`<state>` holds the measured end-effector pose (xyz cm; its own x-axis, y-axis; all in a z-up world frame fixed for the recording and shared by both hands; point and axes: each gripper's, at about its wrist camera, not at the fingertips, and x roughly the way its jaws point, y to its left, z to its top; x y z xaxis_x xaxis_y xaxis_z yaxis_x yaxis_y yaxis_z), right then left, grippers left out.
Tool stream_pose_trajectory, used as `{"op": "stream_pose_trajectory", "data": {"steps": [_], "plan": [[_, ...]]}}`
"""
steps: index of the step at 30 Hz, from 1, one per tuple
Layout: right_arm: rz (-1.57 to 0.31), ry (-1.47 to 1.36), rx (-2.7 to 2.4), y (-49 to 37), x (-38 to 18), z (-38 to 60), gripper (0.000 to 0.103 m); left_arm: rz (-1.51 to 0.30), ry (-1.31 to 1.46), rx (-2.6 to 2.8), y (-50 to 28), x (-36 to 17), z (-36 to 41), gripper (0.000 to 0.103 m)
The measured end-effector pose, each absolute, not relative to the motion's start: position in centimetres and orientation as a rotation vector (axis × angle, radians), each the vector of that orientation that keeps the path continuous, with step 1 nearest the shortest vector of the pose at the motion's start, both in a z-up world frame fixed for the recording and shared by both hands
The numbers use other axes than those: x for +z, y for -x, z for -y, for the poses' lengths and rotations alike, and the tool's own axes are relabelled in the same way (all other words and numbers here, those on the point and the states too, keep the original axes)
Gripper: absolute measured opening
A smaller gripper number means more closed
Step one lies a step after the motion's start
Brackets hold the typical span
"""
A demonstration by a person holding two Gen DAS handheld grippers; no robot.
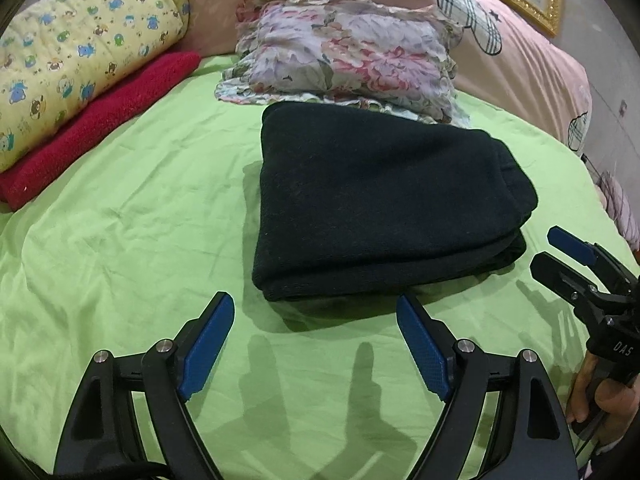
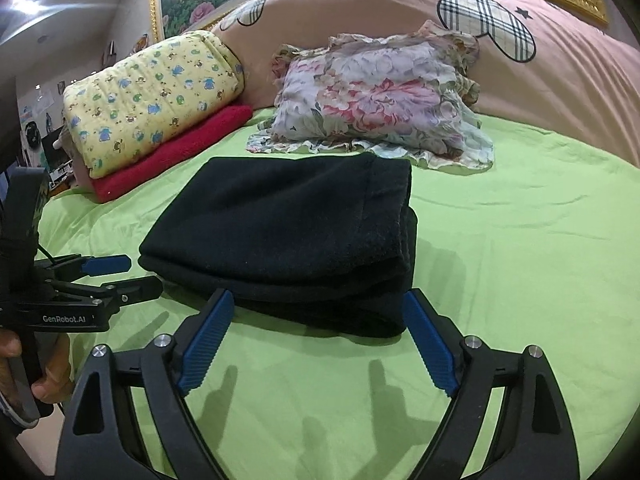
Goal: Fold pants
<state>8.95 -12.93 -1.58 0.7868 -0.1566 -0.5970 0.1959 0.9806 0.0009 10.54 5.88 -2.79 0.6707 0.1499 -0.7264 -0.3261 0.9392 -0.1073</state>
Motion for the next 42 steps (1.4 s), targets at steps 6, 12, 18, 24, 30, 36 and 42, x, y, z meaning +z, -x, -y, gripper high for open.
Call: {"op": "stream_pose_trajectory", "data": {"steps": [6, 12, 18, 24, 30, 36, 42], "plan": [[-0.613, -0.052, -0.186, -8.6, -1.4, 12.5, 0.095, -0.781, 0.232, 0.266, -10.7, -3.1, -5.6, 0.085], [-0.612, -0.051, -0.172, -8.6, -1.6, 12.3, 0.095, -0.756, 0.211, 0.260, -11.2, -3.1, -5.1, 0.085], [-0.608, -0.074, -0.164, -8.6, -1.6, 12.7, 0.096, -0.761, 0.182, 0.263, -11.6, -3.4, -4.4, 0.085], [-0.623, -0.089, -0.156, -9.0, -1.9, 12.9, 0.096, -0.761, 0.166, 0.267, -11.7, -3.5, -4.1, 0.085], [-0.643, -0.074, -0.136, -9.6, -2.2, 12.5, 0.096, -0.757, 0.172, 0.264, -11.8, -3.6, -4.1, 0.085], [-0.654, -0.063, -0.115, -10.2, -2.4, 12.1, 0.096, -0.755, 0.164, 0.266, -11.7, -3.7, -4.1, 0.086], [-0.651, -0.068, -0.116, -10.3, -2.5, 12.0, 0.096, -0.759, 0.169, 0.266, -12.0, -3.8, -4.3, 0.086]]}}
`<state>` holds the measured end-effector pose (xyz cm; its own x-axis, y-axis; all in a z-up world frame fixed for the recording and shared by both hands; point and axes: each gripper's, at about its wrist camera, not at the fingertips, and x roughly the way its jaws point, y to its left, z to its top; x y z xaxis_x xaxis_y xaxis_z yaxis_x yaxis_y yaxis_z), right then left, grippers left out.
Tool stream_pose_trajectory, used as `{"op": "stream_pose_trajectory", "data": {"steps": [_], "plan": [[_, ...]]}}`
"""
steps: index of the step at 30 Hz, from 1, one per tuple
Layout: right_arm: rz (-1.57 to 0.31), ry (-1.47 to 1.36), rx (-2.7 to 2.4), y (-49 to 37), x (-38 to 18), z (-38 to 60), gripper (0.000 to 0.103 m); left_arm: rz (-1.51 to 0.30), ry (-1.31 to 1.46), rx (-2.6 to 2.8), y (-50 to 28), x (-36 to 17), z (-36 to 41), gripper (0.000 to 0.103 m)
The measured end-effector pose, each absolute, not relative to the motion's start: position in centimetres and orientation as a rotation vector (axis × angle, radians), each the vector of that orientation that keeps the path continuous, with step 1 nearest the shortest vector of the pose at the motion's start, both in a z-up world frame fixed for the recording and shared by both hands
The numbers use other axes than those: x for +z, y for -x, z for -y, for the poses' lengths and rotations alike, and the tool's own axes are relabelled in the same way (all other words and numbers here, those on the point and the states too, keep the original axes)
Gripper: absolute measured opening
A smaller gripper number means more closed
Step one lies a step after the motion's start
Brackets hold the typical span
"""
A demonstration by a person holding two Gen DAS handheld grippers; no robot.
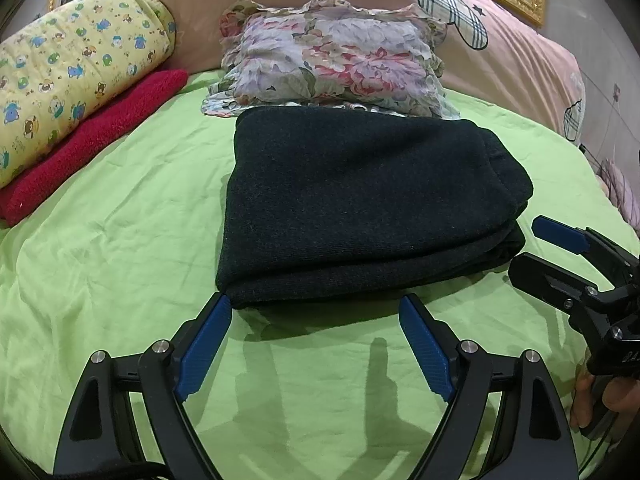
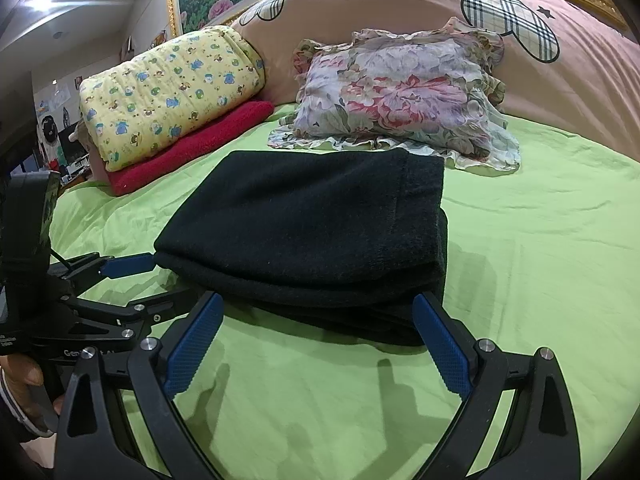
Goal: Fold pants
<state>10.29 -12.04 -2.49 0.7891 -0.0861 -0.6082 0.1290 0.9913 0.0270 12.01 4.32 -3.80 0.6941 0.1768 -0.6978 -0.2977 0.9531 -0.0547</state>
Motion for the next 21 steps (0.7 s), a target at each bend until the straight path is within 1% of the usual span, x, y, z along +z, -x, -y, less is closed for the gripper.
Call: {"op": "stream_pose_trajectory", "data": {"steps": [21], "plan": [[-0.642, -0.082, -0.114, -10.03, -2.54, 12.16, 0.096, -0.767, 0.160, 0.274, -12.33, -4.02, -4.29, 0.087]]}}
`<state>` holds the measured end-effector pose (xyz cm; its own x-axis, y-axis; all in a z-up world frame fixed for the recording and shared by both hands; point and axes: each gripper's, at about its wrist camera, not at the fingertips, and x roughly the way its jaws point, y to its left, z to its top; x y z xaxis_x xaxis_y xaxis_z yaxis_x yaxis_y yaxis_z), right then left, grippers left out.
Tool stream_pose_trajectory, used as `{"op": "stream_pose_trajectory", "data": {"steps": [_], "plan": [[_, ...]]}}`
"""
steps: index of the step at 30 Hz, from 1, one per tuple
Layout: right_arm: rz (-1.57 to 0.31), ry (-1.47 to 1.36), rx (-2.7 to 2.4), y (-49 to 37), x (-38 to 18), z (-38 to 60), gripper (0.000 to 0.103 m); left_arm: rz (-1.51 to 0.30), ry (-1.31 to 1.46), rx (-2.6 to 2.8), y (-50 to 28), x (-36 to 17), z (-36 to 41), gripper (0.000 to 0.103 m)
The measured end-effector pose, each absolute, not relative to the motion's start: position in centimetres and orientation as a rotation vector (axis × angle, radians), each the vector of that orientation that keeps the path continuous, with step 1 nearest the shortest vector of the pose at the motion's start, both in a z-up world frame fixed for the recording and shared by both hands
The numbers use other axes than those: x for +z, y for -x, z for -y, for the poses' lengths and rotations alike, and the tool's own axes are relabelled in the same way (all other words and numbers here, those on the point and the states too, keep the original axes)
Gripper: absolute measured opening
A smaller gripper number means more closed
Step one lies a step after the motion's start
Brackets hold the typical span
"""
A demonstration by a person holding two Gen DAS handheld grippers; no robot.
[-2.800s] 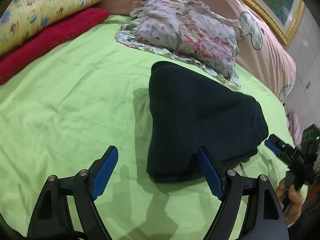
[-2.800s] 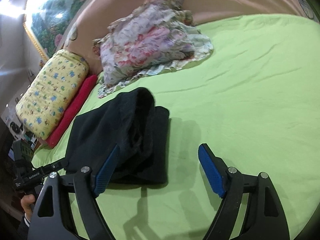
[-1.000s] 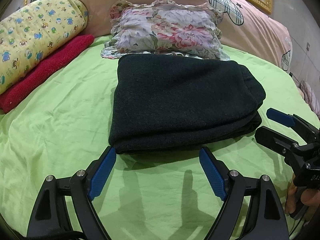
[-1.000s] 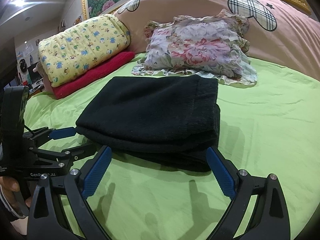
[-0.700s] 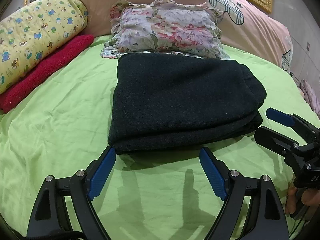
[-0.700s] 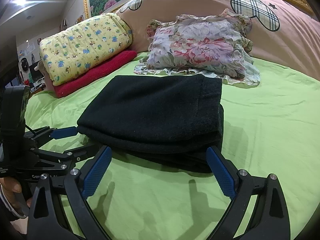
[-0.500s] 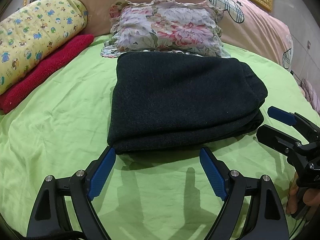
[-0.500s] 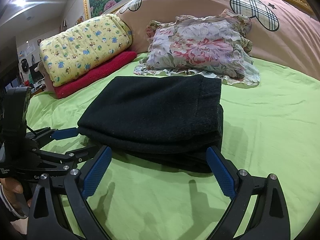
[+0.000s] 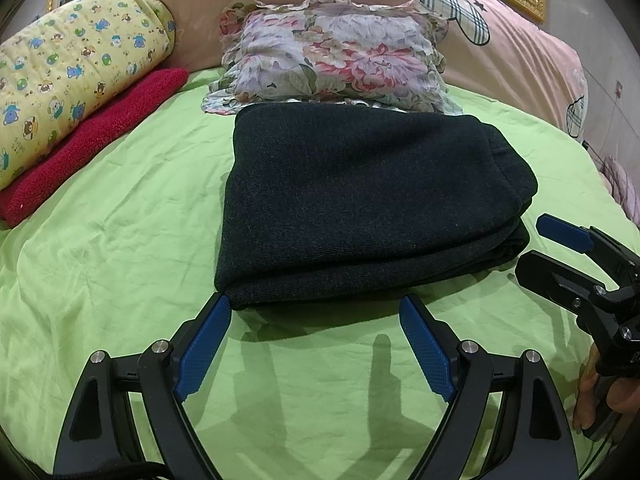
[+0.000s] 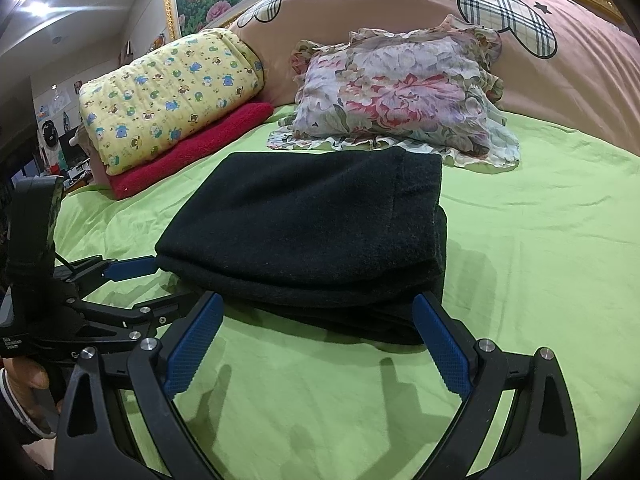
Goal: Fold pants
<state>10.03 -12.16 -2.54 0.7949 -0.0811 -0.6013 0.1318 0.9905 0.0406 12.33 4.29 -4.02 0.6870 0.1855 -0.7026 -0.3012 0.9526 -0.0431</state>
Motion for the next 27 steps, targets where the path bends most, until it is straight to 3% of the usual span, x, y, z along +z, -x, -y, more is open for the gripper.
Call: {"op": "stream_pose_trajectory", "data": {"steps": [27], "plan": [[-0.644, -0.082, -0.112, -10.00, -2.61, 12.02, 0.096, -0.771, 0.169, 0.273, -12.36, -4.07, -4.39, 0.087]]}}
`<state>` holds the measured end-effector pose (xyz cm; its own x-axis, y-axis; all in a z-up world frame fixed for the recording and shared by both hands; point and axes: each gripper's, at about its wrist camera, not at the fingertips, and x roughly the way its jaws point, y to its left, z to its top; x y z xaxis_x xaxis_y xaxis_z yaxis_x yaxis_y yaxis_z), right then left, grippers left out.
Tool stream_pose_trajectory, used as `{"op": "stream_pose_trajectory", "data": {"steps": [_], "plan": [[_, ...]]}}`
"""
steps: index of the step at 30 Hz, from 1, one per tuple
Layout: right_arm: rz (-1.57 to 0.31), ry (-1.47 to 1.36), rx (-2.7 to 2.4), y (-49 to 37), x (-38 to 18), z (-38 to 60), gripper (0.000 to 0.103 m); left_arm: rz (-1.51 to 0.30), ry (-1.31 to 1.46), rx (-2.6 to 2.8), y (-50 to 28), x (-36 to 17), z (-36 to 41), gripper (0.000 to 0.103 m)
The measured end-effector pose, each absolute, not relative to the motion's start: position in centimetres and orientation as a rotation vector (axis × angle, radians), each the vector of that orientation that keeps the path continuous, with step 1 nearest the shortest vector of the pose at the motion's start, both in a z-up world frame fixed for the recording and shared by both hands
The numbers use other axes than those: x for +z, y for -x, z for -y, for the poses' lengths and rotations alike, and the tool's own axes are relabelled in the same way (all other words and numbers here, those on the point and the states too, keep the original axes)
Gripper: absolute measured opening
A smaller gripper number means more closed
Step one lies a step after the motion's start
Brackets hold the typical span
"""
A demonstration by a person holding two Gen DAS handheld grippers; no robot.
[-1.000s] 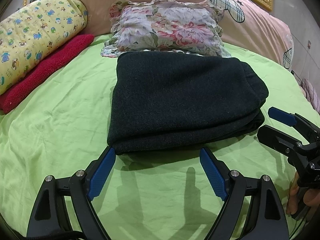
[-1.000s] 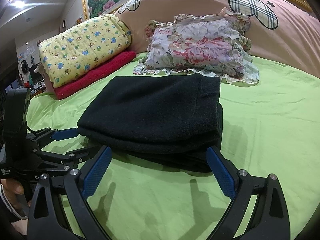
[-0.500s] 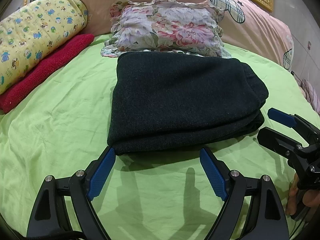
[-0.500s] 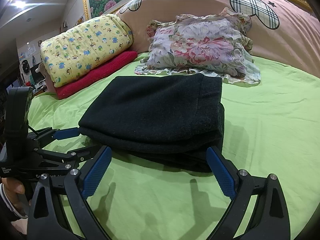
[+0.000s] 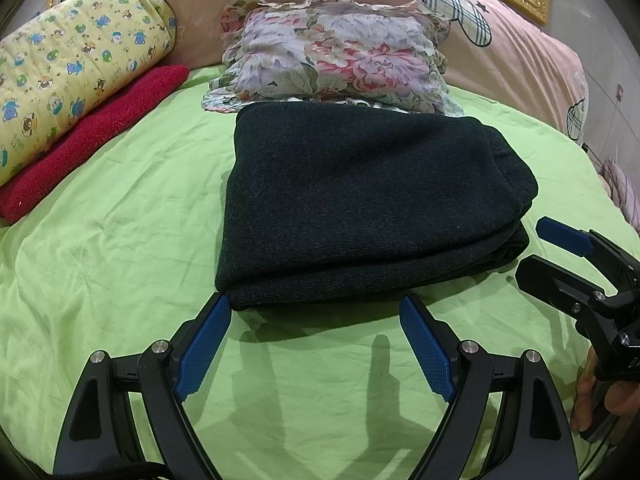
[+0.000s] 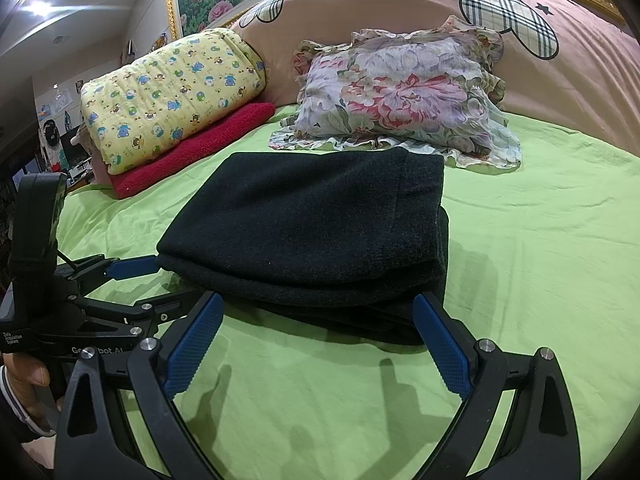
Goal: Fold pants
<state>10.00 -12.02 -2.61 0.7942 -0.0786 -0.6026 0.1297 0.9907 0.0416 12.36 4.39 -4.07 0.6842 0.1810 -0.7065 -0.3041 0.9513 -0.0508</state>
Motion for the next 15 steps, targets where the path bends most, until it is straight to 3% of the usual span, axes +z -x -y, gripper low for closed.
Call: {"op": "stream_pose_trajectory", "data": {"steps": [15], "plan": [[-0.644, -0.082, -0.111, -10.00, -2.58, 12.05, 0.096, -0.774, 0.173, 0.271, -12.40, -4.09, -4.44, 0.087]]}}
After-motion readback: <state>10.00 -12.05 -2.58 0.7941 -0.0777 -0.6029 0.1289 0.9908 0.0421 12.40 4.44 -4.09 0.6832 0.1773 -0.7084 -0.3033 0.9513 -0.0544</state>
